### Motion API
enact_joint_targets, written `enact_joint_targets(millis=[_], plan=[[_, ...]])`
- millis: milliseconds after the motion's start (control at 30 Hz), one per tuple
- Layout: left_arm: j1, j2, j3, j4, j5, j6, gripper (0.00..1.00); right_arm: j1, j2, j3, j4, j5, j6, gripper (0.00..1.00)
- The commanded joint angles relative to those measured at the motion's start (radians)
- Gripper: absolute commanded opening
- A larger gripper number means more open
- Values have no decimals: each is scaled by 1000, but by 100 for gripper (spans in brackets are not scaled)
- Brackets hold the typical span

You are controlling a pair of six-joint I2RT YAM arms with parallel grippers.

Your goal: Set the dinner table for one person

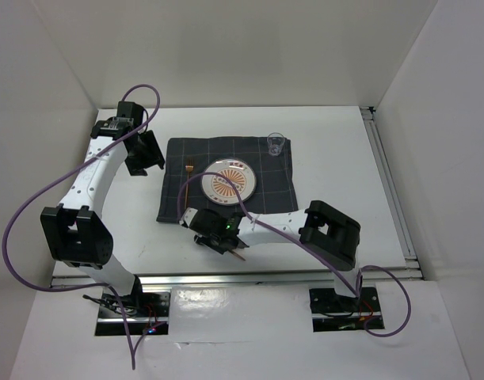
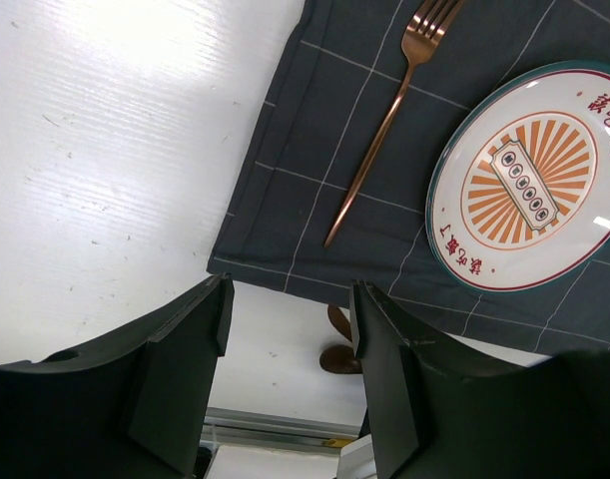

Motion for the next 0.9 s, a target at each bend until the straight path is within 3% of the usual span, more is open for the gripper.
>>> enact_joint_targets(millis=[0,100,267,633,733,867], plan=[[1,-33,5,14,8,13,67,7,-2,27,-17,14,5,34],[1,-33,5,14,8,13,67,7,-2,27,-17,14,5,34],[1,-33,5,14,-1,13,67,7,-11,36,-8,24,5,18],[1,-33,5,14,-1,13,67,7,-80,54,-60,84,5,17],[1,-33,-4,14,-1,13,67,7,-89,45,-70,84,5,32],[1,-33,-4,14,-1,13,67,7,-89,27,-70,84,23,35]])
